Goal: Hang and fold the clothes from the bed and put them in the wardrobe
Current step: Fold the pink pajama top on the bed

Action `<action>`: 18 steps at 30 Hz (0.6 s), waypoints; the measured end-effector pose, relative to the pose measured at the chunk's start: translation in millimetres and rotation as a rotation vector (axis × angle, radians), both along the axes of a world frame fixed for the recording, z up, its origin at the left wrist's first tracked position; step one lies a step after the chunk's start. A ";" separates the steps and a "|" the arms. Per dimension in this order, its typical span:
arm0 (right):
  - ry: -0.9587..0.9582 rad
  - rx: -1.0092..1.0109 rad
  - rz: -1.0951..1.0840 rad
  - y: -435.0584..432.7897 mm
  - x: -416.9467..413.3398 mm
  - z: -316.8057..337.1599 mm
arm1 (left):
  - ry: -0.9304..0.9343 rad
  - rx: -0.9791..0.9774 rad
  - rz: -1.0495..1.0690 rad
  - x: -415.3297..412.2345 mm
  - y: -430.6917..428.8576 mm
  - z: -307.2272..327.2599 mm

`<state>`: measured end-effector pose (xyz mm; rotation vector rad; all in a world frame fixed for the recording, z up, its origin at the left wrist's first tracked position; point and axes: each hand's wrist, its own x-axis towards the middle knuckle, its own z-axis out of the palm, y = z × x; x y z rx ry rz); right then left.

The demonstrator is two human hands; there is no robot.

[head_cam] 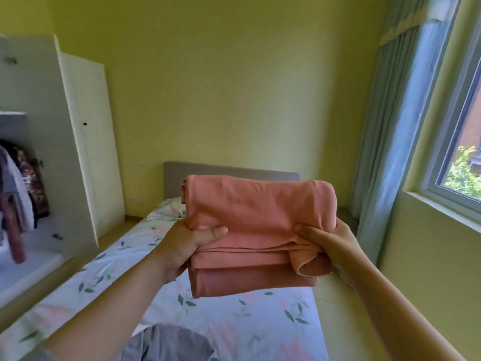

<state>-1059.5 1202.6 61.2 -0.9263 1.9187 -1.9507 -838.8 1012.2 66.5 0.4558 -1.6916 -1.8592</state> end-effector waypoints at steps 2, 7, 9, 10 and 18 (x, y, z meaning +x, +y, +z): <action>-0.019 0.019 0.048 -6.0 3.7 -4.1 | -0.015 0.001 0.053 9.6 3.3 -2.1; -0.029 0.083 0.129 -26.6 28.1 -20.1 | -0.028 0.071 0.193 48.8 3.0 -26.2; -0.039 0.130 0.168 -36.6 44.6 -32.5 | -0.039 0.109 0.253 71.1 4.0 -43.0; -0.048 0.151 0.186 -42.3 54.8 -39.2 | -0.044 0.125 0.281 83.6 3.6 -51.0; -0.074 0.368 0.383 -83.1 176.2 -110.8 | -0.098 0.350 0.519 224.7 18.5 -136.2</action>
